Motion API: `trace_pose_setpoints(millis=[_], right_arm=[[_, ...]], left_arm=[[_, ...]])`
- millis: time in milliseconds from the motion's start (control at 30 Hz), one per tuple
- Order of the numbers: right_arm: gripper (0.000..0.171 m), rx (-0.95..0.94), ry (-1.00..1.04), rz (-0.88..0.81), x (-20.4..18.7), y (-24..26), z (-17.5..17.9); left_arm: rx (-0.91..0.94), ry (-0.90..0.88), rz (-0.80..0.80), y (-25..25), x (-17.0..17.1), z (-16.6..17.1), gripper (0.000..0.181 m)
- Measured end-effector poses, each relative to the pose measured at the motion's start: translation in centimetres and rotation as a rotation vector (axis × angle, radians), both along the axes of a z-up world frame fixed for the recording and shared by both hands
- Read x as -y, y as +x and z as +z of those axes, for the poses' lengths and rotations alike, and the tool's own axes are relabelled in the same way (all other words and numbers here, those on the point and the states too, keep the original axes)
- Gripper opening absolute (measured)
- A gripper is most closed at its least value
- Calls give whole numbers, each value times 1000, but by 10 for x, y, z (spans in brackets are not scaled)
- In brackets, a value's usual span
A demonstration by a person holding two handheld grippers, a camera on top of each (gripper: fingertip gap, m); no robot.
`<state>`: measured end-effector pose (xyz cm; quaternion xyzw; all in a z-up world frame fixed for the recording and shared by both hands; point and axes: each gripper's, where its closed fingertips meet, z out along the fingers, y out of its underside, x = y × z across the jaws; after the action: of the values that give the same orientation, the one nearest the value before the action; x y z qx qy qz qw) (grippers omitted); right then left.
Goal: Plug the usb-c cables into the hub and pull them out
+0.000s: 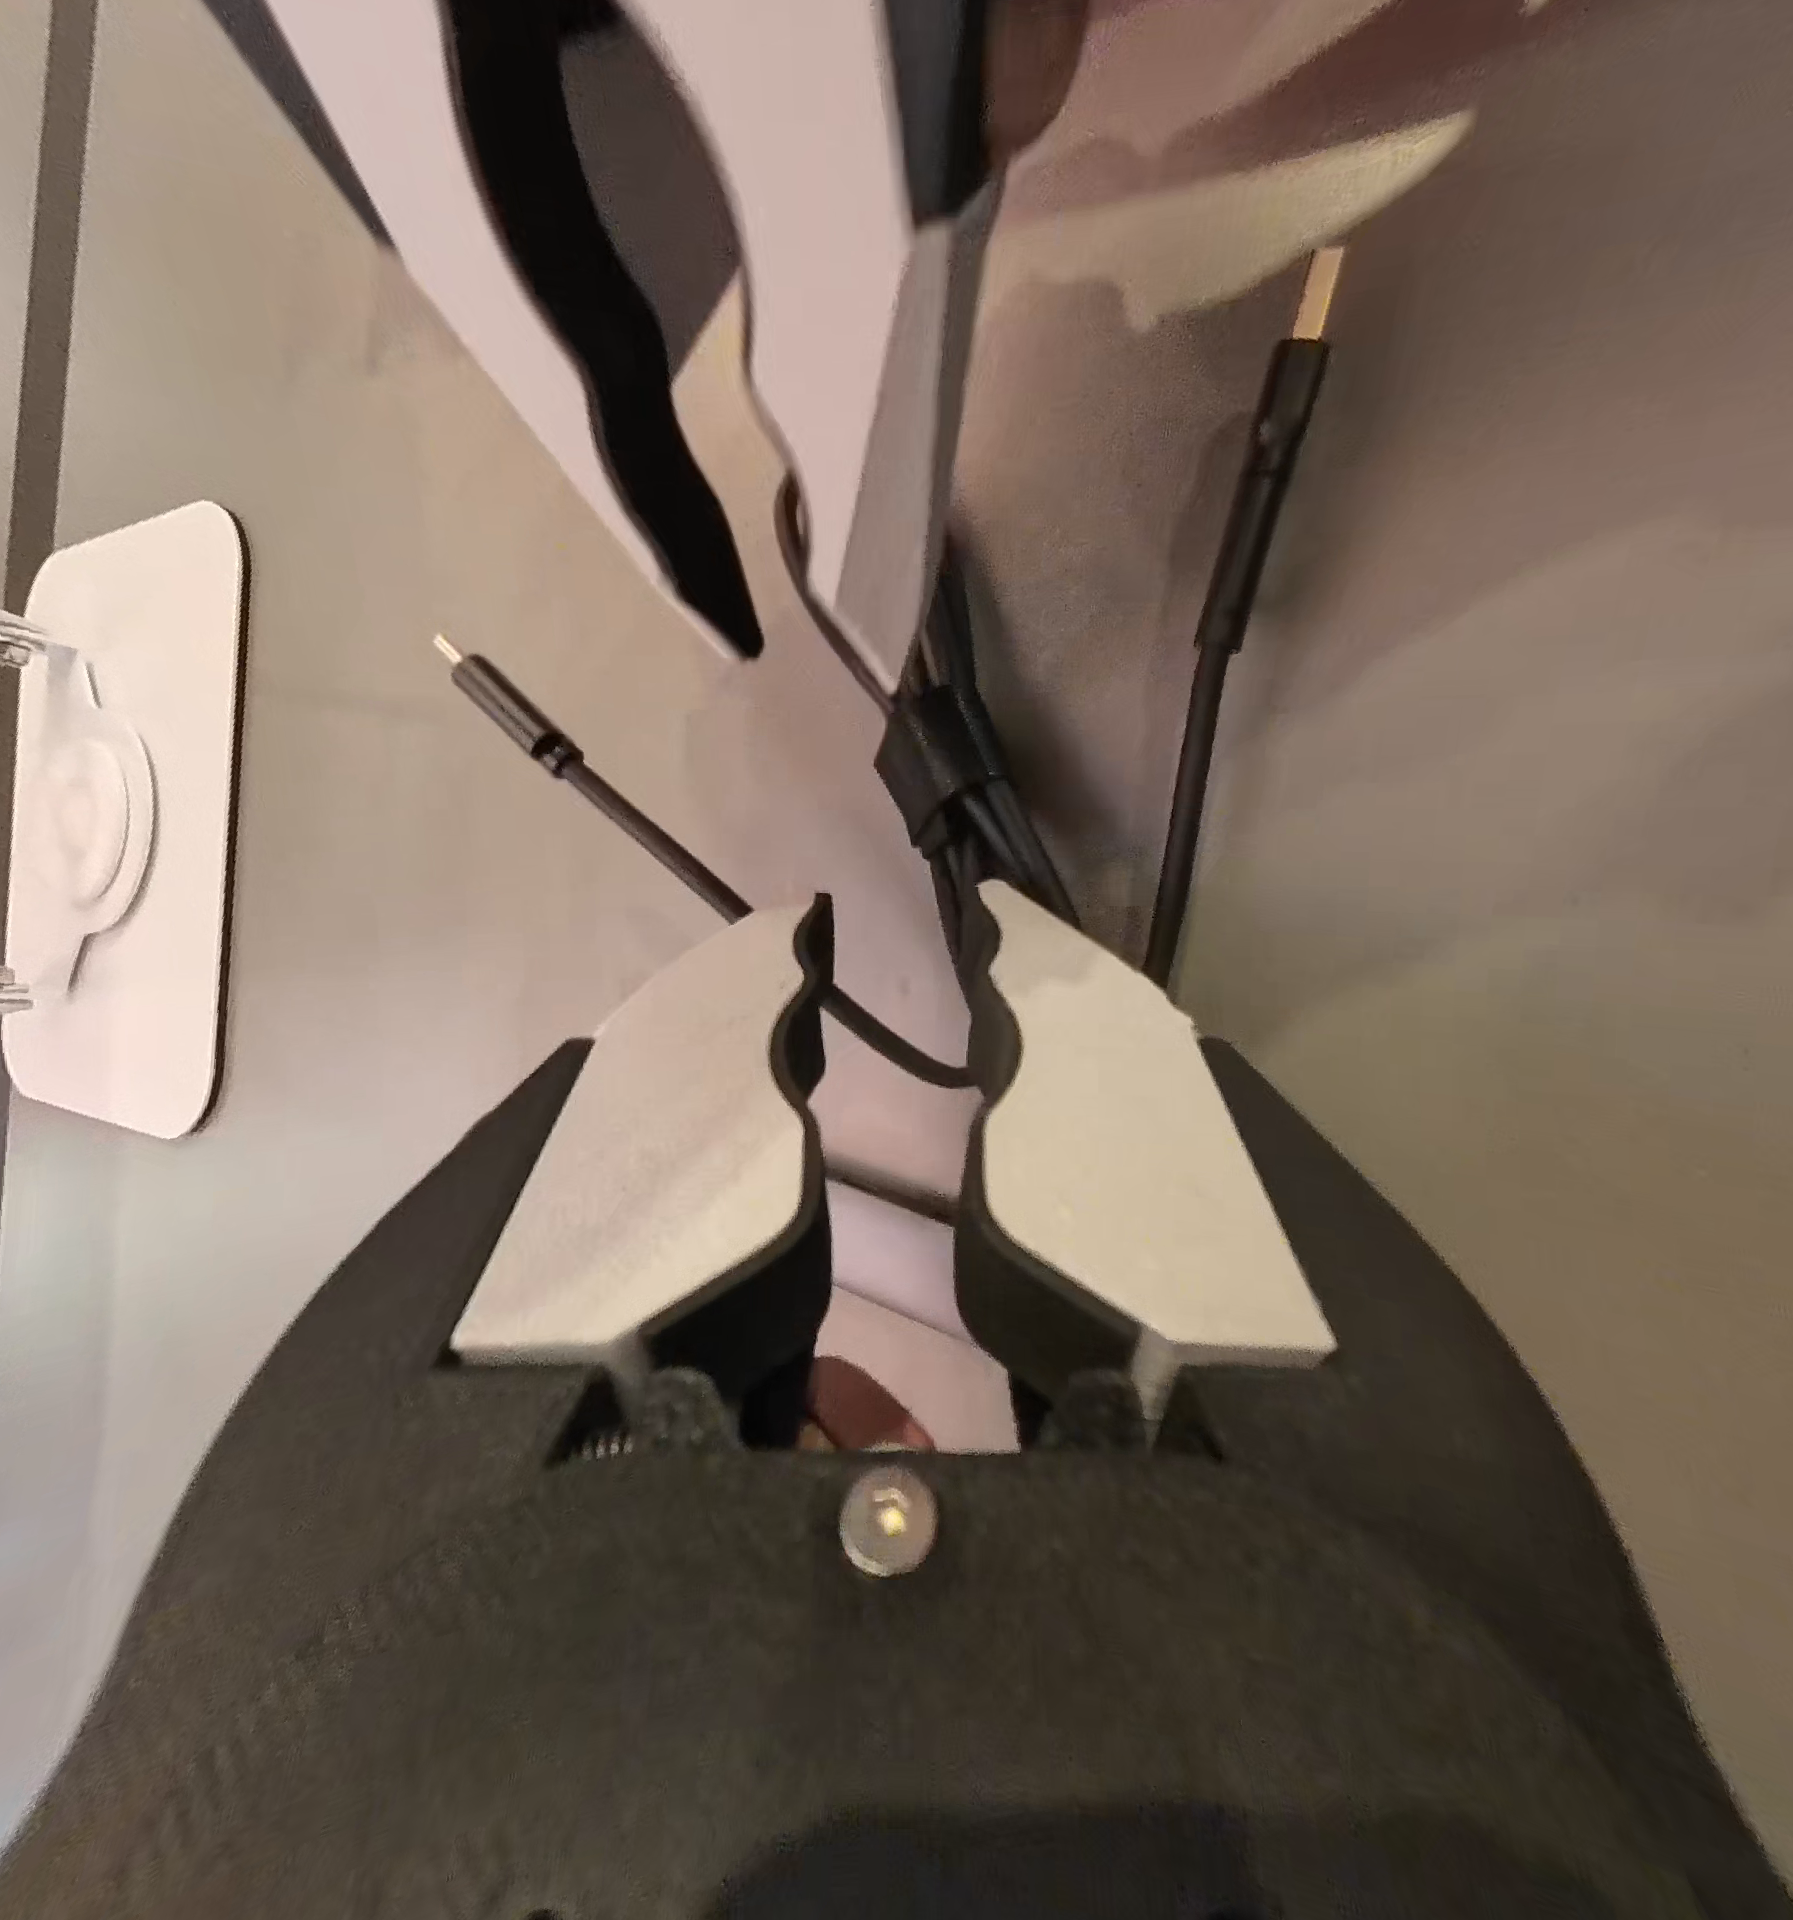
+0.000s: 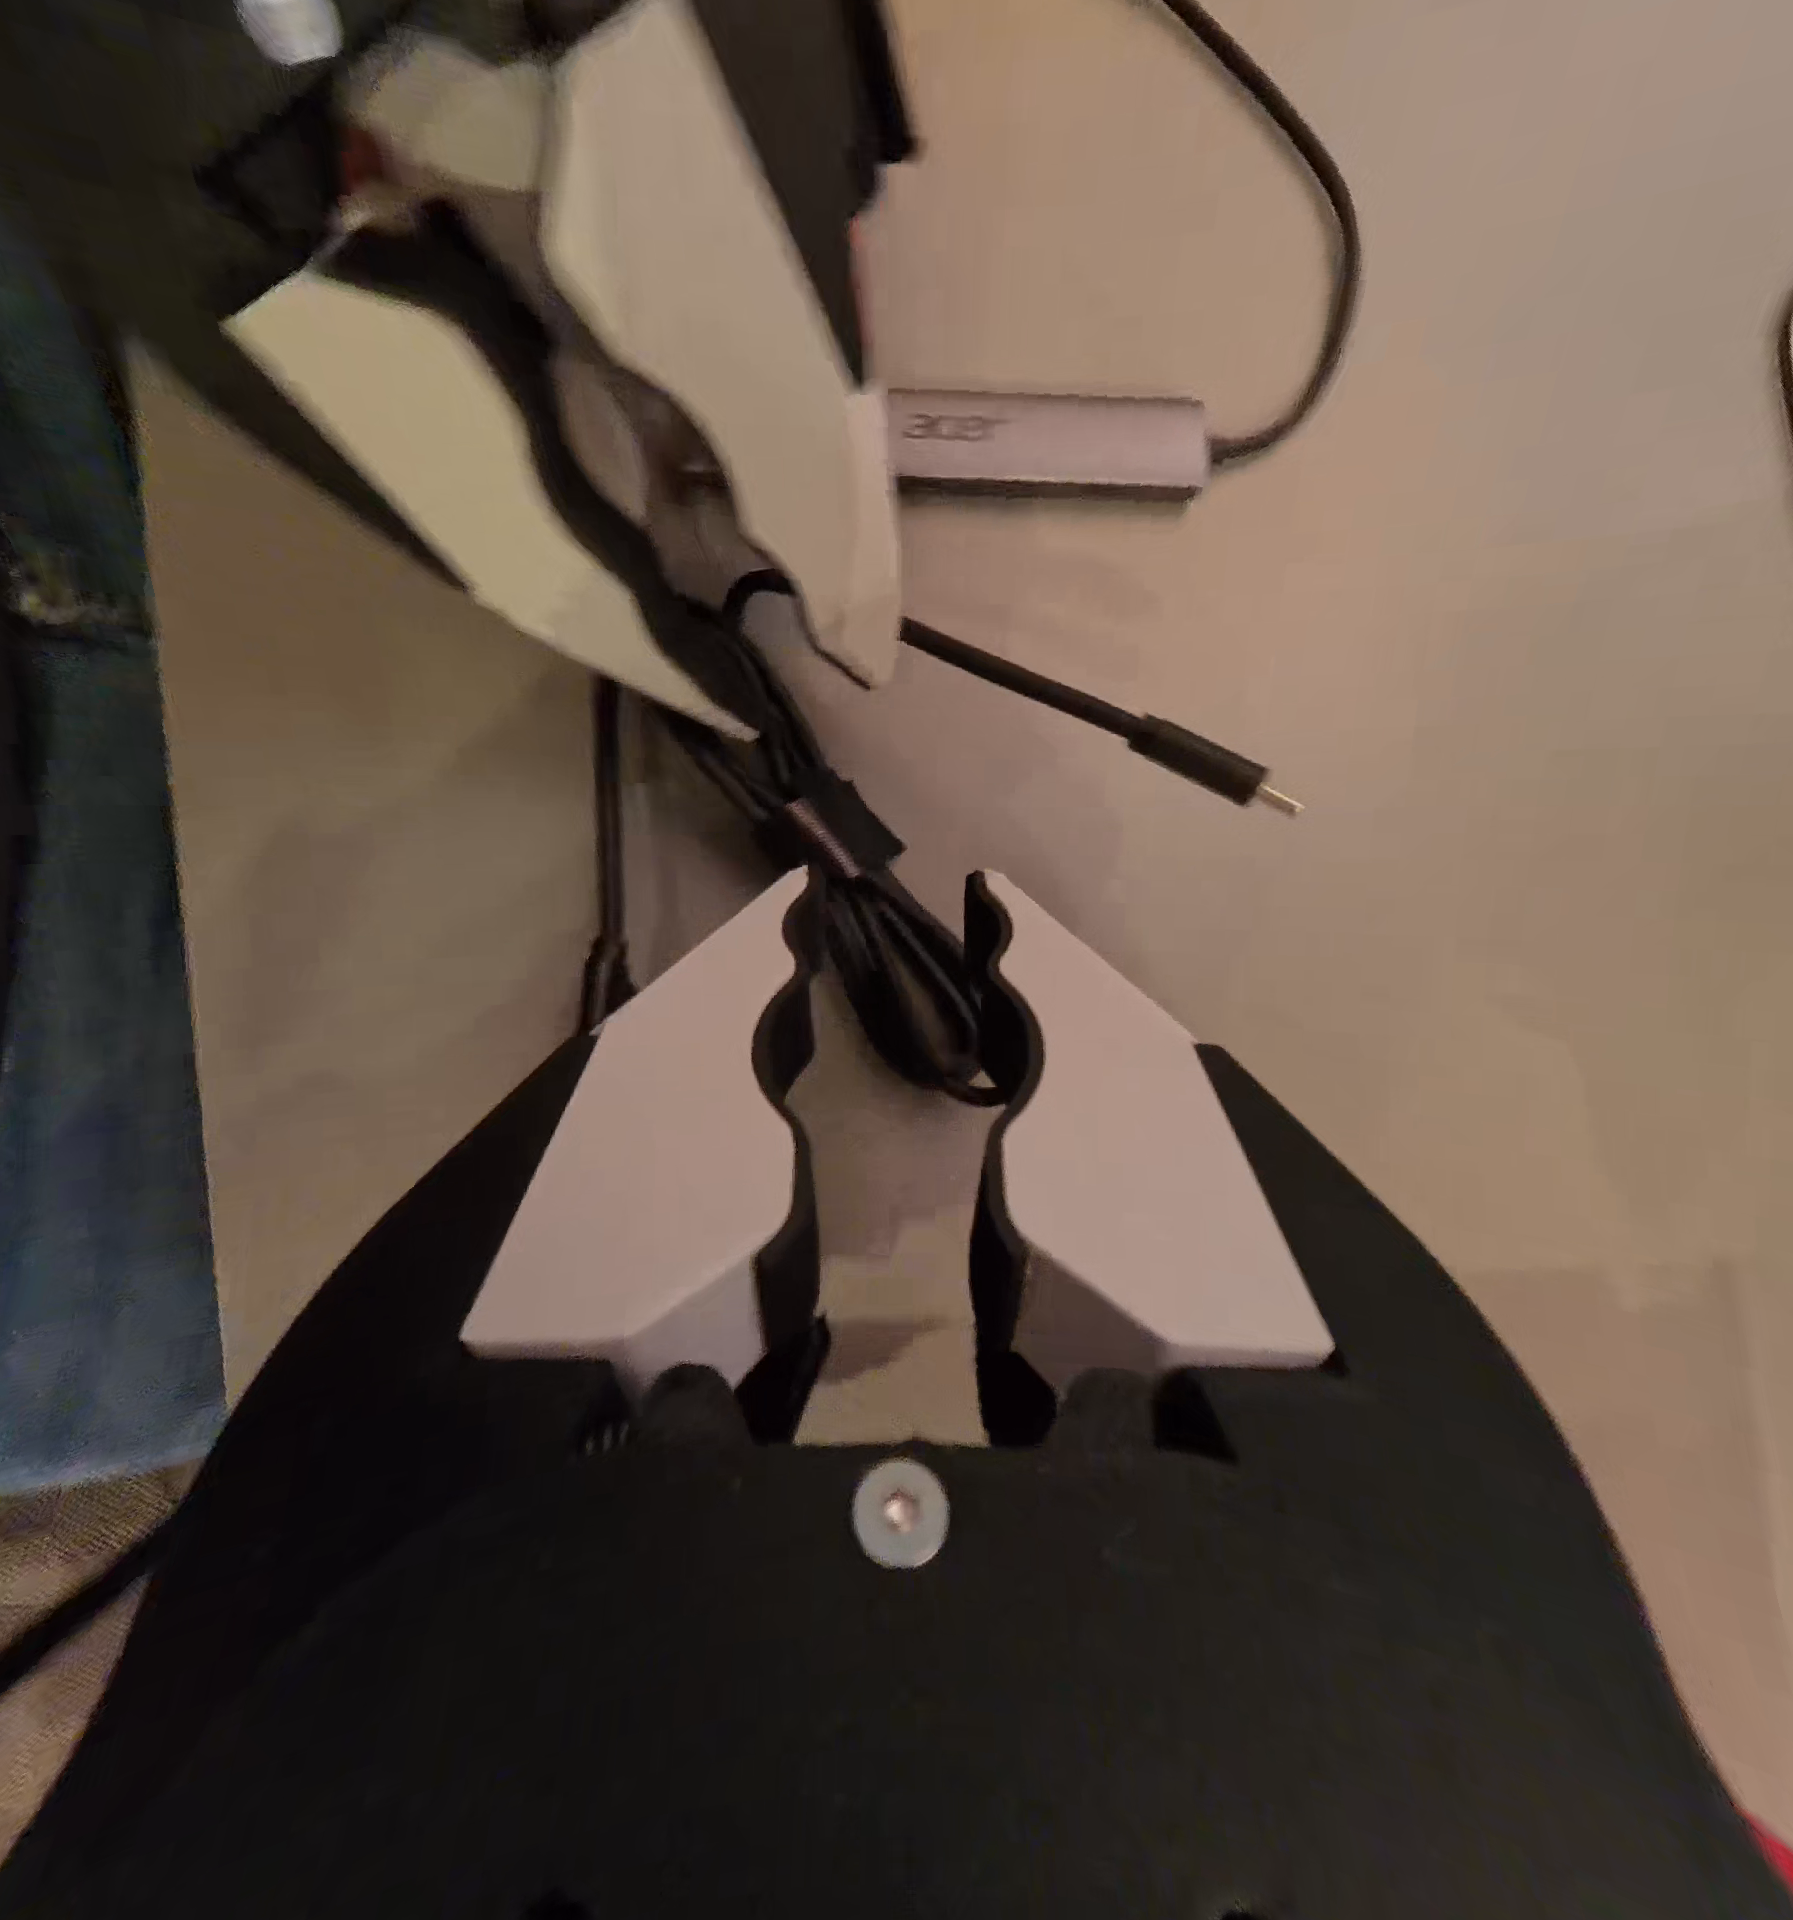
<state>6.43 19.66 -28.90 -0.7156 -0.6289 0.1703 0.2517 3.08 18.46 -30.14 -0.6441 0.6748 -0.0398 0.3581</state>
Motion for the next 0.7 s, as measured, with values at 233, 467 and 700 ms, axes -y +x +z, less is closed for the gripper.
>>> trace_pose_setpoints(millis=[233, 467, 700], right_arm=[[31, 182, 322, 274, 9, -13, -13], [8, 91, 329, 135, -9, -18, -8], [5, -182, 221, -116, -18, 2, 38]], left_arm=[[34, -77, 32, -4, -4, 3, 22], [108, -38, 108, -21, -14, 25, 20], [348, 34, 222, -38, -33, 77, 27]])
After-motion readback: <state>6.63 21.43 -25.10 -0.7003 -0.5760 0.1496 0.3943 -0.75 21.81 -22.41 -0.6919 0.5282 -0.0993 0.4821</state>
